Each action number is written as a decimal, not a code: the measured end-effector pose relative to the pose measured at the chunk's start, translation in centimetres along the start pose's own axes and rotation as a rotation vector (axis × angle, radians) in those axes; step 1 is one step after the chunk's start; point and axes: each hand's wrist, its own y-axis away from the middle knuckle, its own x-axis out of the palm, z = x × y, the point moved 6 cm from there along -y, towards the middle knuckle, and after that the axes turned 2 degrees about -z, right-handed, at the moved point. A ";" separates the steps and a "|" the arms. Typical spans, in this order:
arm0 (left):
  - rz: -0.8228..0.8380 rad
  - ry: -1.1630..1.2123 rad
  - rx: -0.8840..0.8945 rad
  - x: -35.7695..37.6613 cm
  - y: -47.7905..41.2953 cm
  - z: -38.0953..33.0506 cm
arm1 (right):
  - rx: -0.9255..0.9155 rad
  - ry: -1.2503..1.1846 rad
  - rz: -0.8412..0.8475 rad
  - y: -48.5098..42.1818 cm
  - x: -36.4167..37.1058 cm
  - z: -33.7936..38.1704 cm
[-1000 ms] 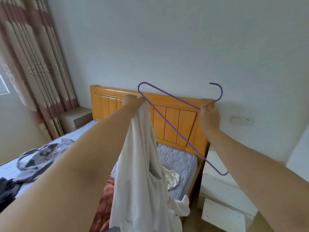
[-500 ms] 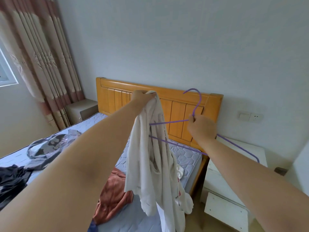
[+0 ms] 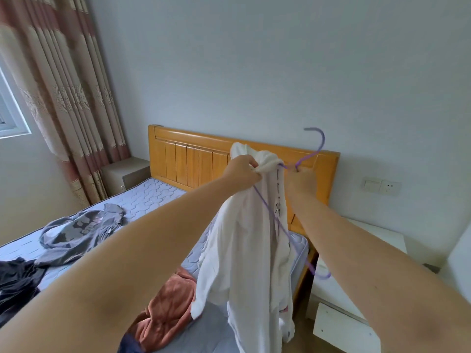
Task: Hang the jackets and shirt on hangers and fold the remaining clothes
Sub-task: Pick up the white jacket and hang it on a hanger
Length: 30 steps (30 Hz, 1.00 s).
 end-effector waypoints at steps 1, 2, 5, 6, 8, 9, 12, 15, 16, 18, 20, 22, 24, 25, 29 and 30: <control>-0.027 0.001 0.023 -0.6 0.1 -0.5 | -0.096 0.012 0.003 -0.1 -0.3 1.8; -0.071 0.031 0.051 -1.4 0.3 -1.2 | -0.158 0.002 -0.006 -0.1 -0.7 3.5; -0.141 0.207 0.159 -3.4 0.7 -3.4 | -0.261 -0.096 -0.061 -0.1 -1.0 7.1; -0.094 0.222 0.197 -3.3 1.0 -4.0 | -0.262 -0.133 -0.049 -0.1 -0.7 7.6; 0.080 0.108 0.258 -1.7 1.9 -4.6 | -0.174 -0.189 0.018 -0.6 0.2 7.4; 0.146 0.039 0.260 -0.8 2.2 -4.1 | -0.119 -0.208 0.039 -0.7 0.3 7.1; 0.063 -0.088 0.201 -2.2 1.8 -2.0 | -0.077 -0.230 0.052 -1.1 0.0 6.0; -0.120 -0.567 0.237 -5.0 1.2 -1.0 | -0.198 -0.140 0.114 -0.5 0.1 6.1; -0.181 -0.686 0.298 -5.5 1.0 -1.2 | -0.228 -0.114 0.134 -0.3 0.1 6.2; -0.286 -0.781 0.429 -5.8 0.9 -1.9 | -0.253 -0.098 0.143 -0.2 -0.1 6.3; -0.294 -0.742 0.475 -5.8 0.4 -2.5 | -0.275 -0.087 0.141 -0.3 -0.6 6.5; -0.183 -0.695 0.448 -5.4 -0.9 -3.0 | -0.324 -0.071 0.148 -0.5 -0.9 7.1; -0.068 -0.688 0.430 -4.9 -1.8 -3.7 | -0.389 -0.046 0.150 -0.4 -0.9 8.0; -0.045 -0.662 0.424 -5.0 -1.9 -4.1 | -0.419 -0.040 0.145 -0.3 -1.0 8.5; -0.063 -0.609 0.342 -5.7 -2.0 -4.9 | -0.506 0.013 0.121 -0.3 -1.1 9.6; -0.057 -0.601 0.321 -5.7 -2.1 -4.8 | -0.522 0.047 0.131 -0.3 -0.9 9.7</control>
